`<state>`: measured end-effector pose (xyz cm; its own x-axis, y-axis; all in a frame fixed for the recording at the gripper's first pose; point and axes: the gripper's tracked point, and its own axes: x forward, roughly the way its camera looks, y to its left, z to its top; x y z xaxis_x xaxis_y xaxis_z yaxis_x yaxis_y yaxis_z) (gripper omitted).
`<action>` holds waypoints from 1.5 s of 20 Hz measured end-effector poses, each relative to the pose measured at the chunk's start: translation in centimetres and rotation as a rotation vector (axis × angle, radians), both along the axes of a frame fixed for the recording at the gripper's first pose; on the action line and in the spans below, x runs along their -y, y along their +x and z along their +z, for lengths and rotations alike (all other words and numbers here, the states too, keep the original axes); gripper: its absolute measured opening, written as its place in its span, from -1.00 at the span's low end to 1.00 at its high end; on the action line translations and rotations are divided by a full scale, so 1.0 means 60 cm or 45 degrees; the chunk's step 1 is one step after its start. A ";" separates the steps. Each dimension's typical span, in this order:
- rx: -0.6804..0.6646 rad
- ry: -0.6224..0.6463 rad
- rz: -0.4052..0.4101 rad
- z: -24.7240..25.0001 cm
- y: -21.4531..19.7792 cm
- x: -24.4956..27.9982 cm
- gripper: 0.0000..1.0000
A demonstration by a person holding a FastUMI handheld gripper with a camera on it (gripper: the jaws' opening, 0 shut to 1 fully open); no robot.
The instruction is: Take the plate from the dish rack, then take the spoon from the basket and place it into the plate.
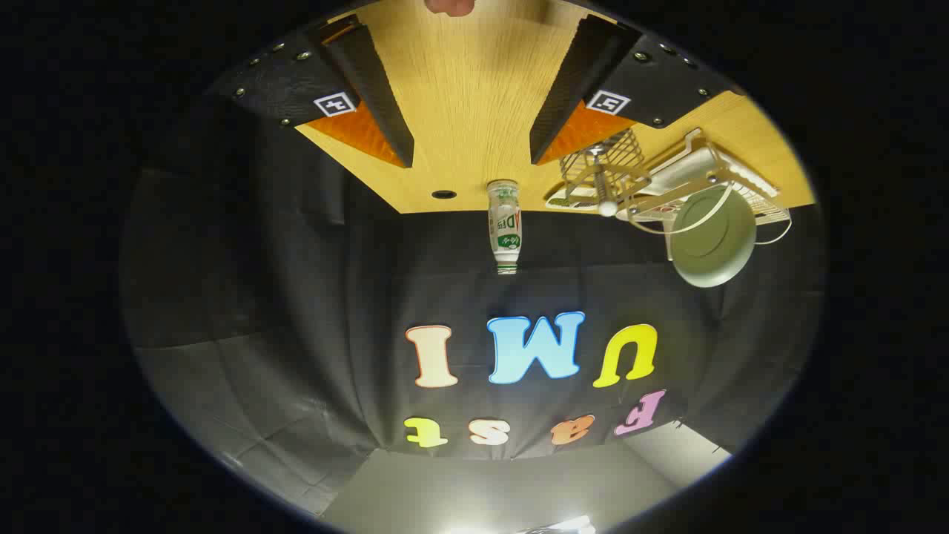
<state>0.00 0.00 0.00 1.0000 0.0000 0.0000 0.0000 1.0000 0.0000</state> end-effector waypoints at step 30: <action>0.089 -0.047 0.110 0.437 0.043 -0.363 0.94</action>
